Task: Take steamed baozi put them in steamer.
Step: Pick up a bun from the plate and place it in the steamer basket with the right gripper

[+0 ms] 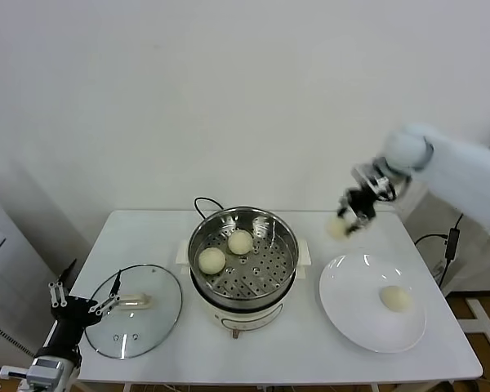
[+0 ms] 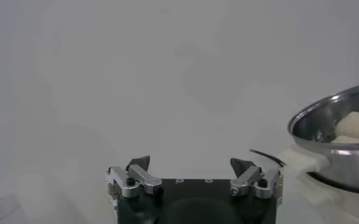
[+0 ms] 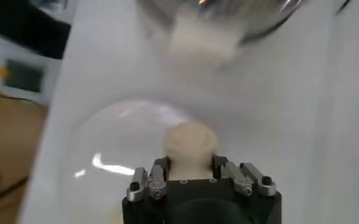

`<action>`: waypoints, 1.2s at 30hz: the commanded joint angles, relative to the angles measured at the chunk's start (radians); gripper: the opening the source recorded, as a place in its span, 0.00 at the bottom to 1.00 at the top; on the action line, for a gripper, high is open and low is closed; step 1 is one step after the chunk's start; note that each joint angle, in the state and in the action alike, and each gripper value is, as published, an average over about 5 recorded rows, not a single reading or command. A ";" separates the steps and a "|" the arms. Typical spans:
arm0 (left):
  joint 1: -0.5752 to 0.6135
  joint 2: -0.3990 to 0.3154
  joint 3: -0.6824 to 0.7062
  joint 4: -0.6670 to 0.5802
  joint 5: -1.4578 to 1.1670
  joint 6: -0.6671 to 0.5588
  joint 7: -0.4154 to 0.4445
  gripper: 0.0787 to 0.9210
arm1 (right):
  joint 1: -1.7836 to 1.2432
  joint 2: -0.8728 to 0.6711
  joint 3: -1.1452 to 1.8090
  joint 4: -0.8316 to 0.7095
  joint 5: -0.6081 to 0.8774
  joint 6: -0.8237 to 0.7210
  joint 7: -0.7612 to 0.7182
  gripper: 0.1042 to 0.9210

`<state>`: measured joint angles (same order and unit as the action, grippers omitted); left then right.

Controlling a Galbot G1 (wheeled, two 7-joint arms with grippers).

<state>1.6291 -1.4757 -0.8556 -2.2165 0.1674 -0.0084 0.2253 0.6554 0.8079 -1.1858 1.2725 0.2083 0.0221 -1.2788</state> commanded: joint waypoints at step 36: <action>0.007 -0.016 -0.009 -0.013 -0.008 -0.003 0.002 0.88 | -0.247 0.292 0.096 0.306 -0.496 0.502 0.055 0.63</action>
<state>1.6361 -1.4971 -0.8667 -2.2330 0.1593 -0.0117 0.2269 0.4217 1.0978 -1.1383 1.5861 -0.2564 0.4936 -1.2265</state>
